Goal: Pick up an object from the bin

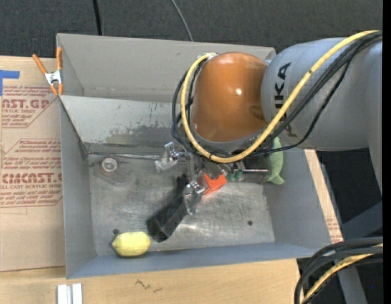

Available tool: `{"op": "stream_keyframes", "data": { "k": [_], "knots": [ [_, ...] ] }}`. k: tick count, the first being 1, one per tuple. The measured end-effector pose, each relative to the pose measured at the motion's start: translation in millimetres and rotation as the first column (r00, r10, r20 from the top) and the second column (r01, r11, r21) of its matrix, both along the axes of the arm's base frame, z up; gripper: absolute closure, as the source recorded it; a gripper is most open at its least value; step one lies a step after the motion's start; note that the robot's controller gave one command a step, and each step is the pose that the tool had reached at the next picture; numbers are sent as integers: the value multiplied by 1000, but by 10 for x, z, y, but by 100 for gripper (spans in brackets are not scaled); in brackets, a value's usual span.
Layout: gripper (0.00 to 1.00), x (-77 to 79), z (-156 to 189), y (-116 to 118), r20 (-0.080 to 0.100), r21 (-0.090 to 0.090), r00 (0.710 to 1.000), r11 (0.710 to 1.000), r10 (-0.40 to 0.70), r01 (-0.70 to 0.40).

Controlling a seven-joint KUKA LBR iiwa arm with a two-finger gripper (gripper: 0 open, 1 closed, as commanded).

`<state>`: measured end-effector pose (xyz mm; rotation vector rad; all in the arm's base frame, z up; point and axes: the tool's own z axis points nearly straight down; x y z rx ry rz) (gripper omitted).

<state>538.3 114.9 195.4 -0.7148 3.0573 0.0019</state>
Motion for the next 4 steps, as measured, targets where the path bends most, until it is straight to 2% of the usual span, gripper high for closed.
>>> {"op": "stream_keyframes", "data": {
  "k": [1,2,3,4],
  "knots": [
    [0,-56,-256,-82,6,1,996,997,83,-83],
    [0,-129,-567,53,0,-1,971,971,241,-241],
    [0,-205,-969,-216,3,2,957,957,290,-290],
    [100,68,-1207,-162,-18,-9,944,944,331,-331]
  ]
}}
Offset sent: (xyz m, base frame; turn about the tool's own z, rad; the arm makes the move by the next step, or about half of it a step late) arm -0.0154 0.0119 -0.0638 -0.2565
